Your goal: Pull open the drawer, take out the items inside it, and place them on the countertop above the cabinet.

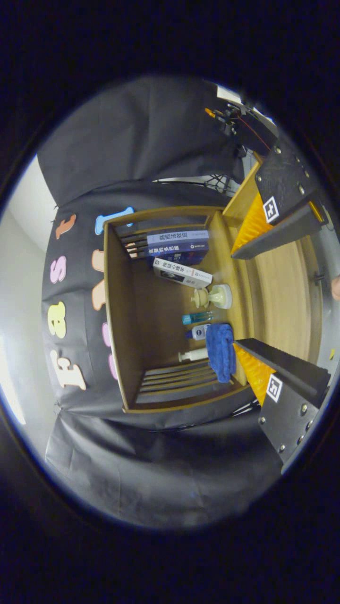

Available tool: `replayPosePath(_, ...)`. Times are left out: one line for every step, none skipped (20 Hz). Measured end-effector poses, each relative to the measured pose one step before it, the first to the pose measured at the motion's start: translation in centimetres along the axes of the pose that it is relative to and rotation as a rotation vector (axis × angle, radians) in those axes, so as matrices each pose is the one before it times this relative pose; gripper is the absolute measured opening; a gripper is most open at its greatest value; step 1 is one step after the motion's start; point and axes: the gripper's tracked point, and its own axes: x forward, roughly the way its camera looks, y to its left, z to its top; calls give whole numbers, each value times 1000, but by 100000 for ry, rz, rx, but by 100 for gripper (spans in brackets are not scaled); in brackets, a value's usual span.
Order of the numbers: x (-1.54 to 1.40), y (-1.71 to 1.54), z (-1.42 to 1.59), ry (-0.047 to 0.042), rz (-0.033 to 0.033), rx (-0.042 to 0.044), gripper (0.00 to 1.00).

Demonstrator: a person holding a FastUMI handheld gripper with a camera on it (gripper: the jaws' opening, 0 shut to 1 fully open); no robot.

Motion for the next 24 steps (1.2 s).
replayPosePath(-749, -341, -897, -732, 103, -2770, 100)
replayPosePath(-678, -107, -1341, -142, 153, -1772, 100)
replayPosePath(-499, -26, -972, -1215, 683, -403, 100)
replayPosePath(-481, -50, -1141, -744, 649, -113, 100)
replayPosePath(-305, -10, -1452, 817, 537, -1143, 100)
replayPosePath(-316, -49, -1836, 2365, 461, -1317, 100)
replayPosePath(-204, 62, -1345, 1691, 210, -254, 100)
replayPosePath(-173, 87, -1078, 1501, 431, -26, 100)
replayPosePath(-117, -136, -1096, 1451, -405, 316, 100)
replayPosePath(10, -223, -1104, 1318, -325, 218, 100)
replayPosePath(-4, -155, -984, 896, -479, 443, 100)
replayPosePath(24, 0, -827, 546, -32, -191, 100)
replayPosePath(50, 80, -827, 782, 276, -1185, 100)
replayPosePath(237, -25, -795, 433, 33, -2373, 100)
replayPosePath(229, 45, -733, 580, 413, -2352, 100)
replayPosePath(363, 2, -739, 993, 138, -1003, 100)
replayPosePath(393, -48, -649, 1030, -22, 457, 100)
replayPosePath(506, -198, -409, 505, -420, 800, 100)
replayPosePath(547, -300, -280, 74, -661, 343, 100)
replayPosePath(533, -358, -268, 161, -908, -111, 100)
replayPosePath(551, -103, -216, -96, 265, -528, 100)
replayPosePath(-563, 559, -153, -1139, 4064, 259, 100)
replayPosePath(-28, 248, 127, -2219, 179, -1301, 99)
replayPosePath(583, 34, -197, -682, 31, -1303, 99)
